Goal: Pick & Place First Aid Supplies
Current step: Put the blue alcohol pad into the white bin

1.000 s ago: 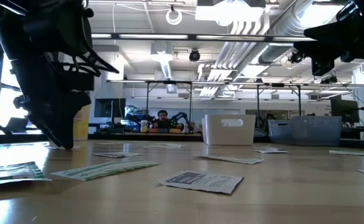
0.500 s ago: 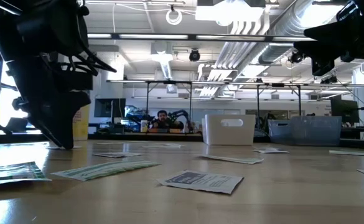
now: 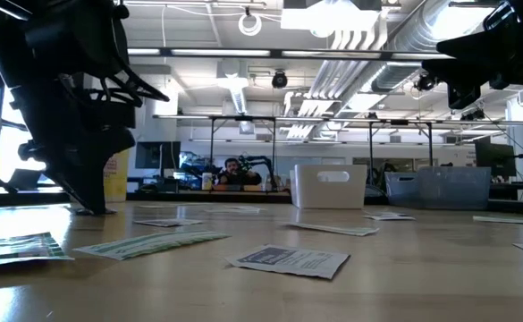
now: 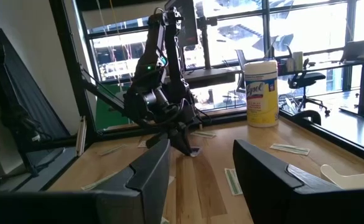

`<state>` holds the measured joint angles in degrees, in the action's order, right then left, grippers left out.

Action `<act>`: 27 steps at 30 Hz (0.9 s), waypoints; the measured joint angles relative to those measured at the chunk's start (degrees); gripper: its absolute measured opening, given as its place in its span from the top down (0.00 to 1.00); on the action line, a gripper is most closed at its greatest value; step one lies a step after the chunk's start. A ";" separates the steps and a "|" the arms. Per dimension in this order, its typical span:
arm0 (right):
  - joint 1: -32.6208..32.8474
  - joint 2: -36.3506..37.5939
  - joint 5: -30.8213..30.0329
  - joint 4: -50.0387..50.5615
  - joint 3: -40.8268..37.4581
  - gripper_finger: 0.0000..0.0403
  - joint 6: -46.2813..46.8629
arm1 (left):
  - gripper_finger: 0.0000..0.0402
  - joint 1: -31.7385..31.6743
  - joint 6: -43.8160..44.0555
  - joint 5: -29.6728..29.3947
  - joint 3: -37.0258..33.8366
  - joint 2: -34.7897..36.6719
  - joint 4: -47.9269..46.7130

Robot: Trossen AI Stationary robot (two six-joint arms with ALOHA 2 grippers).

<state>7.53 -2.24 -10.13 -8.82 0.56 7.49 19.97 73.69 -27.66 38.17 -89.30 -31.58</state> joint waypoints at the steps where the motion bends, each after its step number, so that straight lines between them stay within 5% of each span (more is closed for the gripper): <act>1: 0.00 0.01 0.00 0.00 0.00 0.58 0.00 | 0.98 0.00 -0.15 -0.02 0.08 0.00 -0.01; 14: 0.00 0.02 0.00 0.00 0.00 0.58 0.00 | 0.98 -0.13 -12.72 -4.93 8.99 -0.28 -0.72; 22: -0.01 0.02 0.00 0.02 -0.01 0.58 0.00 | 0.98 -5.33 -28.34 -7.66 14.33 -0.15 10.39; 27: 0.00 0.02 0.00 0.02 -0.01 0.58 0.00 | 0.98 -12.15 -41.95 -2.95 15.60 -0.15 23.27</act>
<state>7.53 -2.22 -10.13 -8.80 0.56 7.49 7.81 31.74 -30.61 53.77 -89.45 -8.31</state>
